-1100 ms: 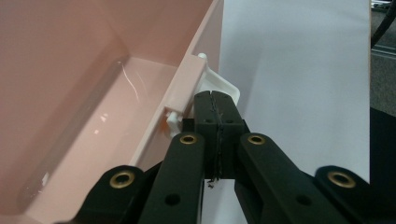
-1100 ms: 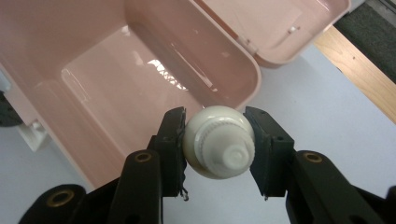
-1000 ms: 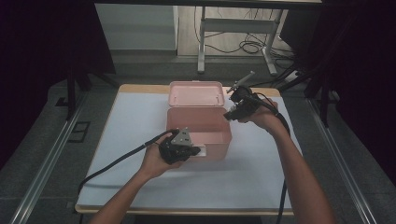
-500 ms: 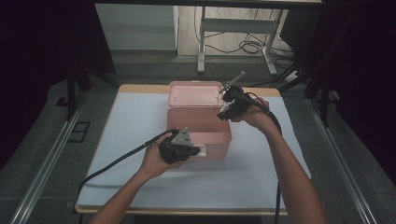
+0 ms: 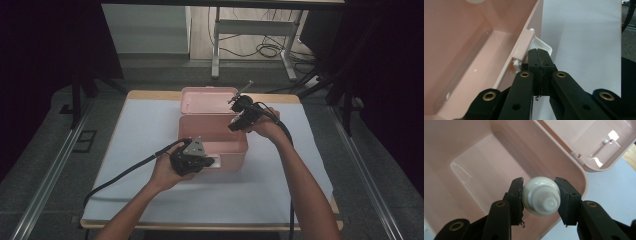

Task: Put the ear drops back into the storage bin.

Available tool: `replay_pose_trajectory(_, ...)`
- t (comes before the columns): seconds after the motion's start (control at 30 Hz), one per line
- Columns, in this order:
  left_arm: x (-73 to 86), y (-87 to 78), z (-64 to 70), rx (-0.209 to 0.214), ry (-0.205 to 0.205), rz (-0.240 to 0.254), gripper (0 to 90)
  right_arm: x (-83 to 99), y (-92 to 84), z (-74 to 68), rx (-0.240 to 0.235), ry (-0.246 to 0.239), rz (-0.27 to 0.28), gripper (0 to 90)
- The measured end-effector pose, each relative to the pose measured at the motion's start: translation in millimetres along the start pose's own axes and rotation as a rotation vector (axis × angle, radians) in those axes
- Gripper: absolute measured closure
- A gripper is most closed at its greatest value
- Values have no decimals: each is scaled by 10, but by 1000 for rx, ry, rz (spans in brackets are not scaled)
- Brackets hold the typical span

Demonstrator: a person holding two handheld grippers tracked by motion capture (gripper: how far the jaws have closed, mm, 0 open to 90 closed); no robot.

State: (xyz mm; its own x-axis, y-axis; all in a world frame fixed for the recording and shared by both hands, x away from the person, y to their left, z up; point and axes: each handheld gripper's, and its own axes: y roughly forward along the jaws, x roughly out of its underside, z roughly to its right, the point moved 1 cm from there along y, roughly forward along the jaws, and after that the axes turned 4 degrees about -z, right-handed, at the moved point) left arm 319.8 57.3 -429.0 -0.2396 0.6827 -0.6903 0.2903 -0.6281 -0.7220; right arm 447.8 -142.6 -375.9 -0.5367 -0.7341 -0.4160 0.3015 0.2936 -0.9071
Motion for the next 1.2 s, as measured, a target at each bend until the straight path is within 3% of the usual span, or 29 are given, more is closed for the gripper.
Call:
replay_pose_trajectory(0.47, 3, 1, -2, 1, 2, 3, 900, -56, 264, -49, 8, -7, -46, 599)
replay_pose_trajectory(1.2, 6, -4, -9, 2, 9, -1, 900, -127, 471, -94, 16, -35, -88, 598)
